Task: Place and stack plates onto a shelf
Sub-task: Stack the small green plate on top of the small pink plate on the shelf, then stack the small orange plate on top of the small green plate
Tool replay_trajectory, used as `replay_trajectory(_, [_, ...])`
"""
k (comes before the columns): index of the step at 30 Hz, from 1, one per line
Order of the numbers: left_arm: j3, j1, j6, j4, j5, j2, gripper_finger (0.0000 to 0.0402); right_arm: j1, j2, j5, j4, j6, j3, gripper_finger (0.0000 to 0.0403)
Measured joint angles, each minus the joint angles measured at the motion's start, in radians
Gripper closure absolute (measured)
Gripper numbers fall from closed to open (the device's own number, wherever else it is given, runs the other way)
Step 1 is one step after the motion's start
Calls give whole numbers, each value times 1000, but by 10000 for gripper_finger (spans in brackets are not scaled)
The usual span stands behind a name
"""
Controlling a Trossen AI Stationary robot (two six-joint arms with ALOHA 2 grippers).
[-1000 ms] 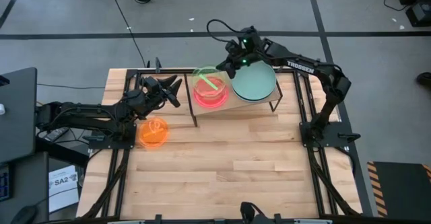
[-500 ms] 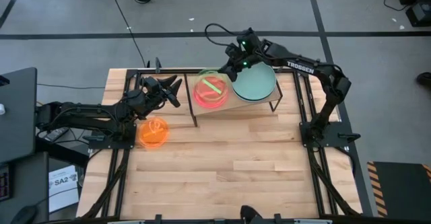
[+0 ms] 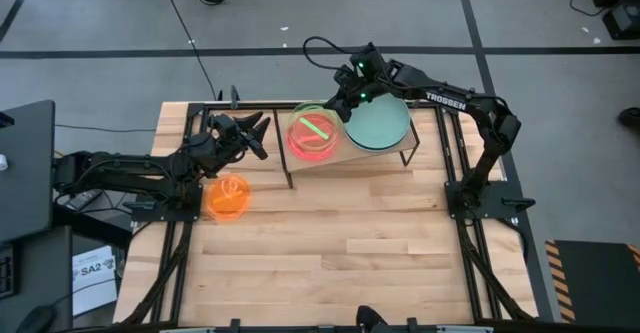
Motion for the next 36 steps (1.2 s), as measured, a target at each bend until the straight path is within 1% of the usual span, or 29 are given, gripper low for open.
replay_trajectory(16, [0, 0, 0, 0, 0, 0, 241, 0, 0, 0, 0, -2, 0, 360])
replay_trajectory(30, [0, 0, 0, 0, 0, 0, 241, 0, 0, 0, 0, -2, 0, 288])
replay_trajectory(36, [0, 0, 0, 0, 0, 0, 241, 0, 0, 14, 0, -45, 0, 269])
